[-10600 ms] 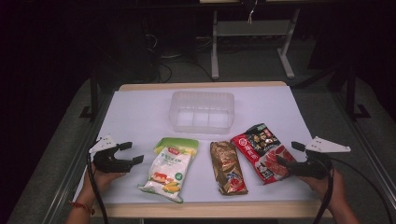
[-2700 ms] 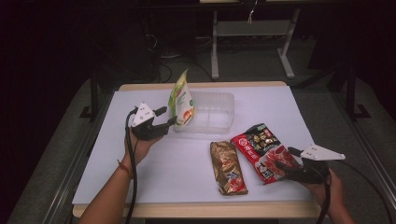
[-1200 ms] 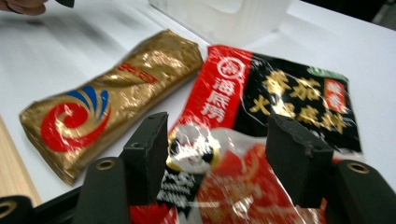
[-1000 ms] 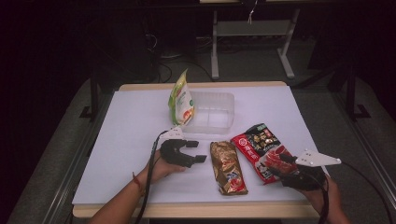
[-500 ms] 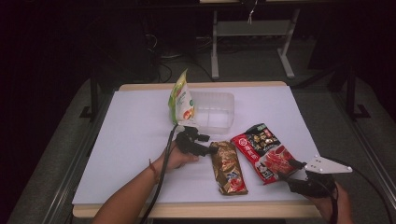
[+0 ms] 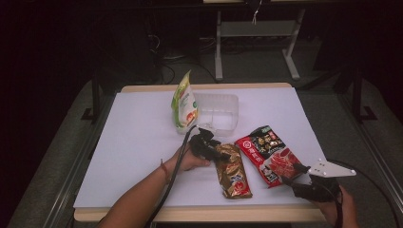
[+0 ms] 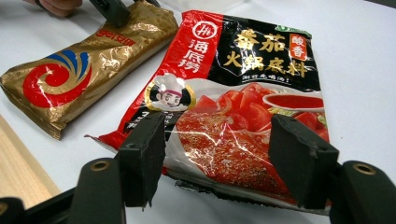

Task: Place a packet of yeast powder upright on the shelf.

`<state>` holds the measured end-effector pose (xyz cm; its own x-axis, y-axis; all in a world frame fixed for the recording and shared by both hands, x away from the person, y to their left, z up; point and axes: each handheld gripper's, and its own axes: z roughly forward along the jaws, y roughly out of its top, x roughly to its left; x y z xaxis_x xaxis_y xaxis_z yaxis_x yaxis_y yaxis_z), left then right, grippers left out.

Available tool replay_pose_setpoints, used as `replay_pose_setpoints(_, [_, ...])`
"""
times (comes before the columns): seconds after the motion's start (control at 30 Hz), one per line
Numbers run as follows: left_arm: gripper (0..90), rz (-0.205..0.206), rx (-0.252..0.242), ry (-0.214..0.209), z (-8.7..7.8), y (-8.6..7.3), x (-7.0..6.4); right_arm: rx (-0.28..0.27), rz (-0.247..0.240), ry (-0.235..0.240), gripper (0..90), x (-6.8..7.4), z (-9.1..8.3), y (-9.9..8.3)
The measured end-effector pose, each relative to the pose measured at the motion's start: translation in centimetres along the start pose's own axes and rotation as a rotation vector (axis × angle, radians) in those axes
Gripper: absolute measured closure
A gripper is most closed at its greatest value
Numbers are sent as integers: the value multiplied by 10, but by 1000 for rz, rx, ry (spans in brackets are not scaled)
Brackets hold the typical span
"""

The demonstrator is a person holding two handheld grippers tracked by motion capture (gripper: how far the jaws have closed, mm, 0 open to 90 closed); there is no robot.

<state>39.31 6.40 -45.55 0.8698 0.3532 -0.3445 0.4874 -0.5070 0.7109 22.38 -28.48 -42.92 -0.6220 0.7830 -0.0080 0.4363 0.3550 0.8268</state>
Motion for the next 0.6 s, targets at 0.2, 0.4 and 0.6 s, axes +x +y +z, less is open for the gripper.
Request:
replay_pose_setpoints(0.2, [178, 12, -8, -3, 6, 1, -5, 3, -1, 6, 352, 0, 1, -1])
replay_pose_setpoints(0.4, [532, -18, -54, -40, 2, -3, -3, 12, -6, 8, 352, 1, 2, -1])
replay_pose_setpoints(0.6, [830, 18, -92, 37, -1, -4, -8, 9, -14, 11, 352, 1, 2, 0])
